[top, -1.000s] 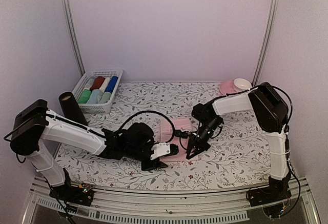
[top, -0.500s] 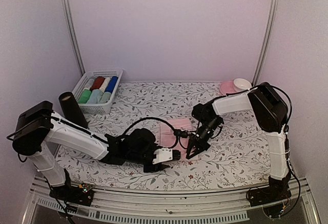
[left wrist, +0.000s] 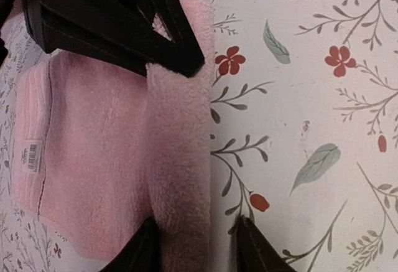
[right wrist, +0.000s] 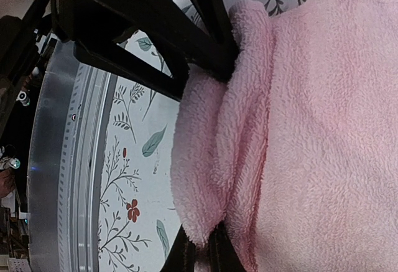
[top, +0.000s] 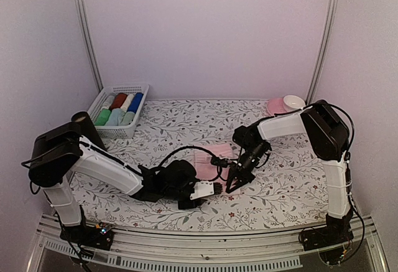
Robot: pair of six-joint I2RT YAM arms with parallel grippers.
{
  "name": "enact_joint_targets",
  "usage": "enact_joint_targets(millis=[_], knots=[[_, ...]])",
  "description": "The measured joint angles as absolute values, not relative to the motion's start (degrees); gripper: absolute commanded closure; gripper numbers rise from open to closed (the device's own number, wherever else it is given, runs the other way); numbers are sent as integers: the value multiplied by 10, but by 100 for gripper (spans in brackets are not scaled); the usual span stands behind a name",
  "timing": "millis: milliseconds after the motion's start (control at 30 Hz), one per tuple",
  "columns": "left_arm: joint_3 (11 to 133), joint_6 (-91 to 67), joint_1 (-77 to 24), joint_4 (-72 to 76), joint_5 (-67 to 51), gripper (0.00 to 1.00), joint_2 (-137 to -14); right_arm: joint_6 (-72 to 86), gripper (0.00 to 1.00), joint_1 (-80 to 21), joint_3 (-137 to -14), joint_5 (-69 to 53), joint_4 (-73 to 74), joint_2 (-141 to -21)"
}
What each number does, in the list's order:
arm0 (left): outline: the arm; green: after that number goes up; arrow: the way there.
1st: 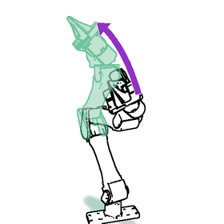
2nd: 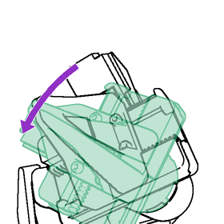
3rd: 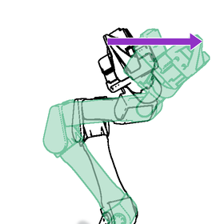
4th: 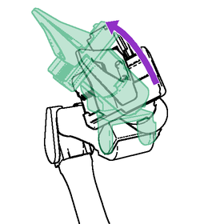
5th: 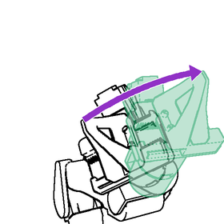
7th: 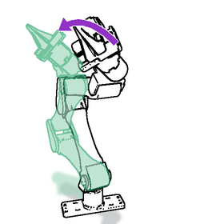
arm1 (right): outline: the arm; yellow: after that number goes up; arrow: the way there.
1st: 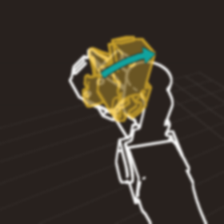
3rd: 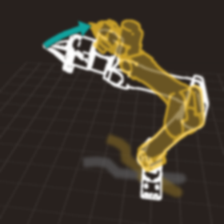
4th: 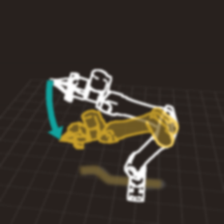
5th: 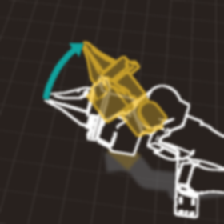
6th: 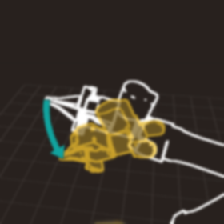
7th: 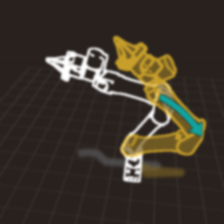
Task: Roll the towels
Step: Roll the towel at the center of the board.
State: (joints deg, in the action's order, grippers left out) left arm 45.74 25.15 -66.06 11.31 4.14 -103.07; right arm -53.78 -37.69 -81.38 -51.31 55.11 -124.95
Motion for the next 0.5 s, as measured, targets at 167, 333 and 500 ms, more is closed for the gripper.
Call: enact_joint_targets(millis=[167, 333, 500], knots=[[466, 241, -660, 116, 71, 76, -1042, -538, 95, -377, -814, -513, 551, -1249], [482, 233, -659, 110, 85, 97, -1054, -540, 85, -377, -814, -513, 553, -1249], [504, 228, -659, 79, 77, 100, -1060, -543, 65, -377, -807, -506, 552, -1240]])
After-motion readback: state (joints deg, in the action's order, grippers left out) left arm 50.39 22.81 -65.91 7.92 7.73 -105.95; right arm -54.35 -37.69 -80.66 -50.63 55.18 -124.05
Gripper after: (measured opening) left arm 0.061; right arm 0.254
